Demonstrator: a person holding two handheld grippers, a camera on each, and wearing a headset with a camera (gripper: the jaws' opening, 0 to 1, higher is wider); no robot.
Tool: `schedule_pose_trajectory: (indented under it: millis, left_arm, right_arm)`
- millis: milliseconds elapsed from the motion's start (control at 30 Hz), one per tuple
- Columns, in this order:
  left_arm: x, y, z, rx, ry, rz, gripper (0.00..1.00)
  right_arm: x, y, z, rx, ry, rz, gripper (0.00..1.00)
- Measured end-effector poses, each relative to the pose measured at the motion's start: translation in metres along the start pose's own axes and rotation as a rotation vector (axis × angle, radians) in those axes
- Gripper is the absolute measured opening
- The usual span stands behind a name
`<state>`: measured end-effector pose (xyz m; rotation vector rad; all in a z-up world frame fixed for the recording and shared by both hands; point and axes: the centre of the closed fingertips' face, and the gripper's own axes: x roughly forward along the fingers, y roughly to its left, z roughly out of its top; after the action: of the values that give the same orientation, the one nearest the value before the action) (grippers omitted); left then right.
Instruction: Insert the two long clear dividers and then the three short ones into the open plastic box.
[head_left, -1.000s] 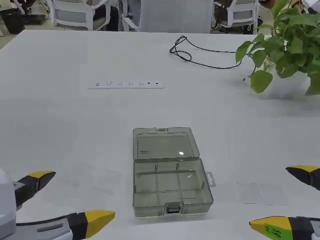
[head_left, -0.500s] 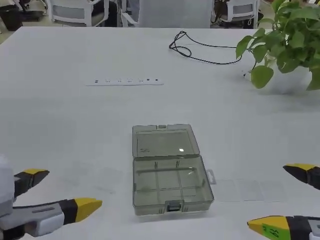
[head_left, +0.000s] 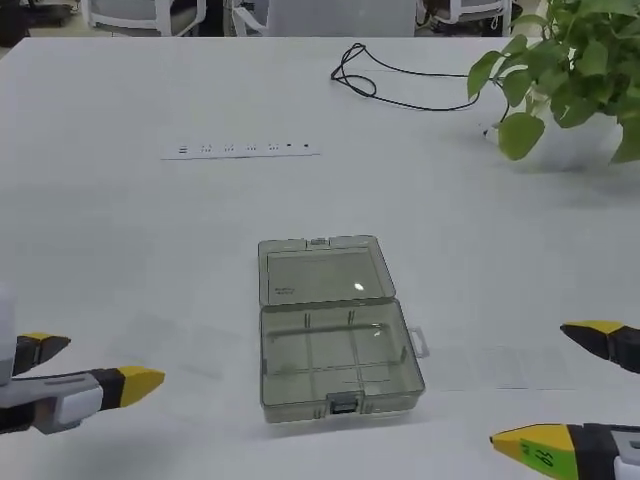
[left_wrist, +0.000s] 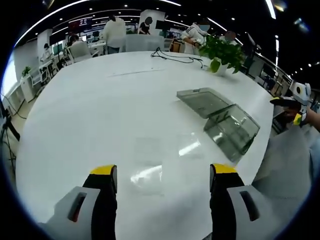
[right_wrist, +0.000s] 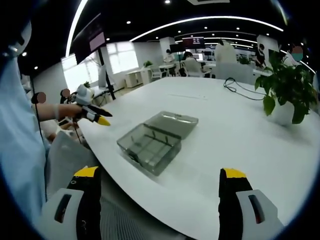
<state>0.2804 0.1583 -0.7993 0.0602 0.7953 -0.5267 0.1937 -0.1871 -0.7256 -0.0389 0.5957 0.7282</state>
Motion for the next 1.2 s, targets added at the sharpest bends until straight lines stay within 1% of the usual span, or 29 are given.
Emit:
schedule_pose_trajectory:
  millis: [133,167,267,333,367,433,533,600,667,733,800,833,967,1000,1200]
  left_arm:
    - [0.008,0.007,-0.006,0.013,0.048,0.019,0.70]
    - [0.010,0.010,-0.009,0.023,0.069,0.026,0.68]
    - [0.015,0.014,-0.012,0.041,0.099,0.041,0.64]
    - [0.018,0.018,-0.017,0.055,0.137,0.060,0.61]
    - [0.020,0.018,-0.017,0.067,0.140,0.061,0.60]
    - [0.022,0.020,-0.018,0.074,0.159,0.067,0.55]
    - [0.025,0.021,-0.021,0.084,0.188,0.070,0.53]
    - [0.026,0.022,-0.023,0.083,0.202,0.075,0.50]
    - [0.027,0.022,-0.024,0.087,0.211,0.078,0.48]
    - [0.029,0.023,-0.027,0.090,0.229,0.080,0.45]
    - [0.030,0.023,-0.028,0.096,0.232,0.081,0.42]
    - [0.031,0.024,-0.030,0.097,0.239,0.084,0.42]
    - [0.029,0.026,-0.028,0.088,0.240,0.095,0.41]
    - [0.029,0.027,-0.028,0.100,0.246,0.102,0.39]
    - [0.029,0.026,-0.028,0.110,0.258,0.112,0.39]
  right_arm:
    - [0.001,-0.001,-0.002,0.005,0.005,0.003,0.99]
    - [0.002,-0.002,-0.002,0.007,0.006,0.003,0.99]
    - [0.003,-0.002,-0.002,0.007,0.009,0.005,0.99]
    - [0.003,-0.003,-0.001,0.008,0.011,0.007,0.99]
    - [0.004,-0.003,-0.001,0.008,0.011,0.008,0.99]
    - [0.005,-0.003,-0.001,0.006,0.013,0.009,0.99]
    - [0.006,-0.003,-0.001,0.007,0.012,0.011,0.99]
    - [0.007,-0.003,-0.001,0.007,0.013,0.013,0.99]
    - [0.007,-0.003,-0.001,0.007,0.012,0.014,0.99]
    - [0.007,-0.003,-0.001,0.009,0.011,0.014,0.99]
    - [0.008,-0.003,-0.001,0.010,0.010,0.014,0.99]
    - [0.008,-0.003,-0.002,0.011,0.010,0.014,0.99]
    - [0.007,-0.002,-0.003,0.012,0.011,0.016,0.99]
    - [0.007,-0.002,-0.003,0.013,0.010,0.016,0.99]
    - [0.008,-0.002,-0.002,0.011,0.009,0.015,0.99]
